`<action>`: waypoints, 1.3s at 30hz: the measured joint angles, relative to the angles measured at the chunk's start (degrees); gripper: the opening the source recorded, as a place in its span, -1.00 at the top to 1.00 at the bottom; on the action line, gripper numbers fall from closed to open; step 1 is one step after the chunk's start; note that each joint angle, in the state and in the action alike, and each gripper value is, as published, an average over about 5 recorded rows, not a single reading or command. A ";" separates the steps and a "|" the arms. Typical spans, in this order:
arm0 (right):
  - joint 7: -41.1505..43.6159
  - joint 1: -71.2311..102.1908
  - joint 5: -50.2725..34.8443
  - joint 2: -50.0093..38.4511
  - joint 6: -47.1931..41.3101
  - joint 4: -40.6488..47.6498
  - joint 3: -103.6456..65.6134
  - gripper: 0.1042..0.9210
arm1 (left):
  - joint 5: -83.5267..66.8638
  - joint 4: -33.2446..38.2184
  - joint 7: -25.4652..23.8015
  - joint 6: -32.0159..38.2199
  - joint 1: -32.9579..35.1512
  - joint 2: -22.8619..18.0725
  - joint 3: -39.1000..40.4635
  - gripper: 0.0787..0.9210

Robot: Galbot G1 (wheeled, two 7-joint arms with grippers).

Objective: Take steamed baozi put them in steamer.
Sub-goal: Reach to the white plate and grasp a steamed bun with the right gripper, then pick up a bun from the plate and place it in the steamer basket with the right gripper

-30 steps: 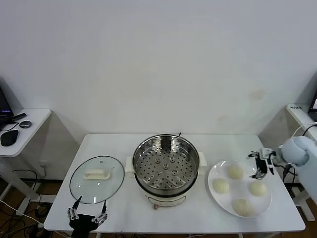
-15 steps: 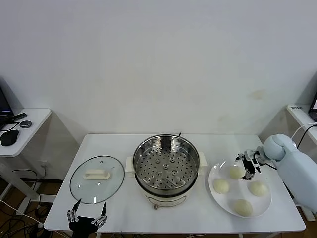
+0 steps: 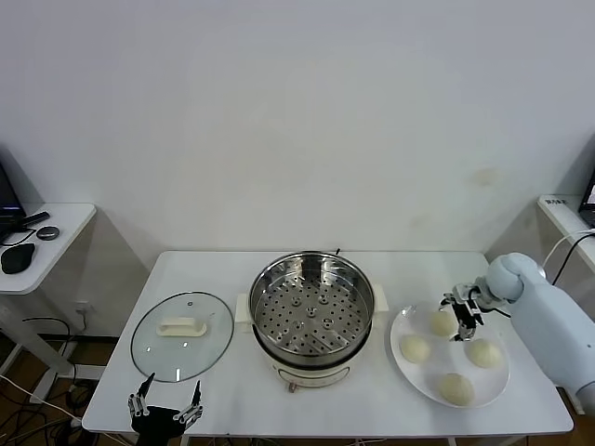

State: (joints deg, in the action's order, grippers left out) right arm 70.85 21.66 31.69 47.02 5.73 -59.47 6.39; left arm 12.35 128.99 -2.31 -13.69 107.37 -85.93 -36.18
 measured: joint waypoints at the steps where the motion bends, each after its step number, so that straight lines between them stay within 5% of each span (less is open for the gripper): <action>1: -0.07 -0.04 0.08 0.14 0.00 0.25 -0.02 -0.76 | 0.01 -0.01 0.00 0.00 0.00 -0.01 0.01 -0.77; 8: -0.46 -0.26 0.20 0.55 0.03 1.41 -0.07 -0.71 | 0.16 -0.08 0.02 0.00 -0.07 -0.01 0.15 -0.77; 23: -0.33 -1.29 -1.54 0.13 -0.41 1.68 0.27 -0.11 | 0.34 -0.71 0.10 0.06 -0.43 0.02 0.66 -0.77; 39: 2.54 -14.97 -14.07 -2.04 -3.67 -2.93 11.00 -0.07 | 0.35 -0.55 0.08 0.12 -1.82 0.49 1.41 -0.77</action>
State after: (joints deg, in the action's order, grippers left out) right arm 73.39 6.69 17.62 44.97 2.06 -62.40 17.39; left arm 12.70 128.44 -2.23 -13.57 105.55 -85.44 -34.77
